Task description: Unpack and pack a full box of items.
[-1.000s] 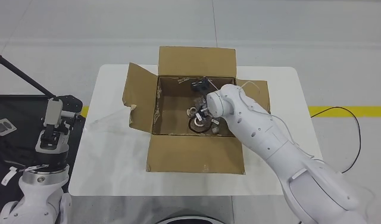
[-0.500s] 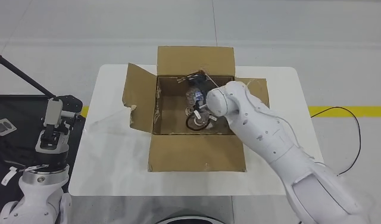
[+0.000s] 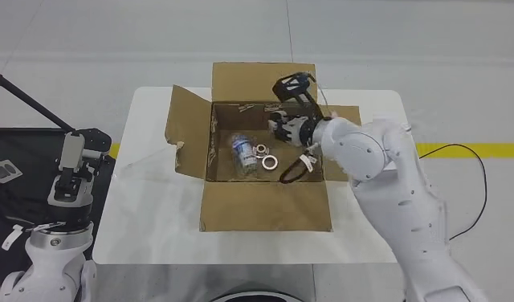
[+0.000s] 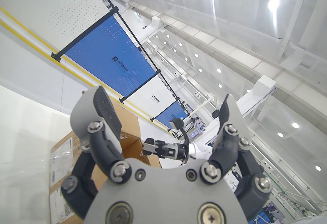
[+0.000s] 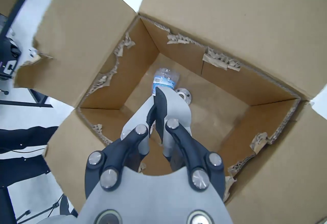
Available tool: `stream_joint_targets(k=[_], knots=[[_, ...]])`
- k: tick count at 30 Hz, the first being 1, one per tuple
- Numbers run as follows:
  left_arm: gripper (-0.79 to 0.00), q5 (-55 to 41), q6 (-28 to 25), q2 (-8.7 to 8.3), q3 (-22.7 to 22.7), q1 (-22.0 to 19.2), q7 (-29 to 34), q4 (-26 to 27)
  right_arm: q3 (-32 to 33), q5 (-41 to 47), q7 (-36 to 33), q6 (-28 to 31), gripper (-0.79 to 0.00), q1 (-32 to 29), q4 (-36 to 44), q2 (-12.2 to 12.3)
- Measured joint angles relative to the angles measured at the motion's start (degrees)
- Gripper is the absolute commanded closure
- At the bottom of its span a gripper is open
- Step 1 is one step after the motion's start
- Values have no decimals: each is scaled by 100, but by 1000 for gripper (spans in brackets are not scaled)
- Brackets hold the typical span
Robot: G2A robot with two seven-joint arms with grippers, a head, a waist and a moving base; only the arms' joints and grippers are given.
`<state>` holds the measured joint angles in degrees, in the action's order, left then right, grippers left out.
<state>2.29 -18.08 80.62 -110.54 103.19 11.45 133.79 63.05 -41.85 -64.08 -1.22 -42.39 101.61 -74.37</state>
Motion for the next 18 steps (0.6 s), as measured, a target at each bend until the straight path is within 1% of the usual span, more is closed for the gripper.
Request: stream_joint_targets(k=[3,4,6,8,10,11,13,14,18], knots=[[-785,0,0,0,0,0,0,0,146,-74,-148,95,0,-220,253,56],[-785,0,0,0,0,0,0,0,132,-118,-195,76,-89,-234,257,61],[-785,0,0,0,0,0,0,0,19,-161,-260,13,-243,-200,171,52],[-785,0,0,0,0,0,0,0,-145,-147,-296,9,-323,-102,1,26],[-785,0,0,0,0,0,0,0,-380,-122,-329,5,-446,85,-299,-21],[-785,0,0,0,0,0,0,0,-492,-86,-338,13,-468,183,-449,-47],[-785,0,0,0,0,0,0,0,-769,-2,-347,40,-566,429,-838,-119],[-785,0,0,0,0,0,0,0,-894,26,-349,51,-591,540,-1015,-154],[-785,0,0,0,0,0,0,0,-1469,208,-327,127,-625,1028,-1857,-342]])
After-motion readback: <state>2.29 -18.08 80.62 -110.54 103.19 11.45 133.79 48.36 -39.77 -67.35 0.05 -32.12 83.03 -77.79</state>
